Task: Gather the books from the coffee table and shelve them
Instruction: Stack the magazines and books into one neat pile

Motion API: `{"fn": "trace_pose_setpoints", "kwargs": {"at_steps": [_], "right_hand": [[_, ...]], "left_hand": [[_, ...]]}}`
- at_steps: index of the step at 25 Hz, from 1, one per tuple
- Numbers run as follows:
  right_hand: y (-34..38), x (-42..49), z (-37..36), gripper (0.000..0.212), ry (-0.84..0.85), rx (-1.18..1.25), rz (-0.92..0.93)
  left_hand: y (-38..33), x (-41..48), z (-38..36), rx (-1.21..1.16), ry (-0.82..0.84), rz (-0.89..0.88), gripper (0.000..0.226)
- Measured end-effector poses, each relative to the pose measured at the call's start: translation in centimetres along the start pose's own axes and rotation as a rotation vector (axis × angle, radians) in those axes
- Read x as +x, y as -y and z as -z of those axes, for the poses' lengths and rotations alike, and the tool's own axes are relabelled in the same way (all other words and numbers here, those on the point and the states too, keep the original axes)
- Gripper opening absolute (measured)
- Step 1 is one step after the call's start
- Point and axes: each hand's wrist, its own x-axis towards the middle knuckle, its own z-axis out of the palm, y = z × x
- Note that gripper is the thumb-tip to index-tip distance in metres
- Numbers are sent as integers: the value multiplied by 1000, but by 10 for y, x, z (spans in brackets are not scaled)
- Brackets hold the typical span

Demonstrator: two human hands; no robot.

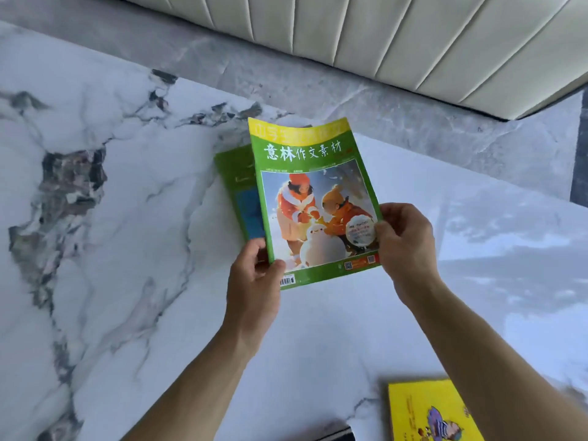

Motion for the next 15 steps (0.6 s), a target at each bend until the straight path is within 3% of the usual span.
{"fn": "trace_pose_setpoints", "kwargs": {"at_steps": [4, 9, 15], "right_hand": [[-4, 3, -28, 24, -27, -46, 49], [-9, 9, -35, 26, -76, -100, 56], [-10, 13, -38, 32, -35, -262, 133]], "left_hand": [[15, 13, 21, 80, -29, -13, 15], [24, 21, 16, 389, -173, -152, 5], [19, 24, 17, 501, -273, -159, 56]]}}
